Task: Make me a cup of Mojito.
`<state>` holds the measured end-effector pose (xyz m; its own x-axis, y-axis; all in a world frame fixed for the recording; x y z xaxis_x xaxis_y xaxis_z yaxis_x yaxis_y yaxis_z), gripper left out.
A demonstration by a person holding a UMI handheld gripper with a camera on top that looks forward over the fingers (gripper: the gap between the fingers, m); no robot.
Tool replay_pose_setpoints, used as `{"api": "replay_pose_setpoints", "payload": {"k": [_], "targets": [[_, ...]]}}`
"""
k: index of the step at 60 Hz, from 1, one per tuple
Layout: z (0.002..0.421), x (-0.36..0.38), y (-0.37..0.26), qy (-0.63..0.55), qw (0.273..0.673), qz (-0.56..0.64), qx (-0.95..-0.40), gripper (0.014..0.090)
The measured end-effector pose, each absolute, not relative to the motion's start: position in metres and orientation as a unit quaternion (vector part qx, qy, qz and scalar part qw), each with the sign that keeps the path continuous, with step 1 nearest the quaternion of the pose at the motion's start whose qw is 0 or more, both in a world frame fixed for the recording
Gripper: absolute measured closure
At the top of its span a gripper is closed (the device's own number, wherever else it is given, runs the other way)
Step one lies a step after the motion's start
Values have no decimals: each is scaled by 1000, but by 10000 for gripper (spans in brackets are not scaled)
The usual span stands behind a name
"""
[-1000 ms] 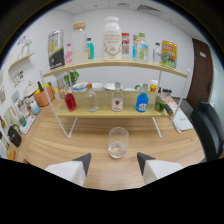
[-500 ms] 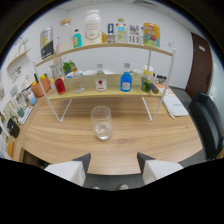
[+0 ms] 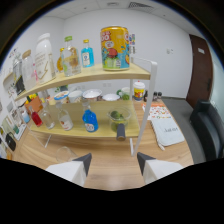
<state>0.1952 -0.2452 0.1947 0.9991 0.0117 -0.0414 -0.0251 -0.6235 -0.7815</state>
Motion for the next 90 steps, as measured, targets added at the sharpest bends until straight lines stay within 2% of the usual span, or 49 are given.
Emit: {"api": "replay_pose_setpoints", "payload": {"k": [6,13,38,44,61,79,90], "targets": [[197,196,-217,-3,439,35,-898,204],[194,198,-190,-4,439,40,-898,249],[162,208,-151,5,400,26,-916,706],[163,208,-149,17,404,32,-914,861],[168,211,-155,31,413,32,-910,883],[200,200,-187,38,448,11,-893,885],[187,173,-221,40,435,17,-899,886]]}}
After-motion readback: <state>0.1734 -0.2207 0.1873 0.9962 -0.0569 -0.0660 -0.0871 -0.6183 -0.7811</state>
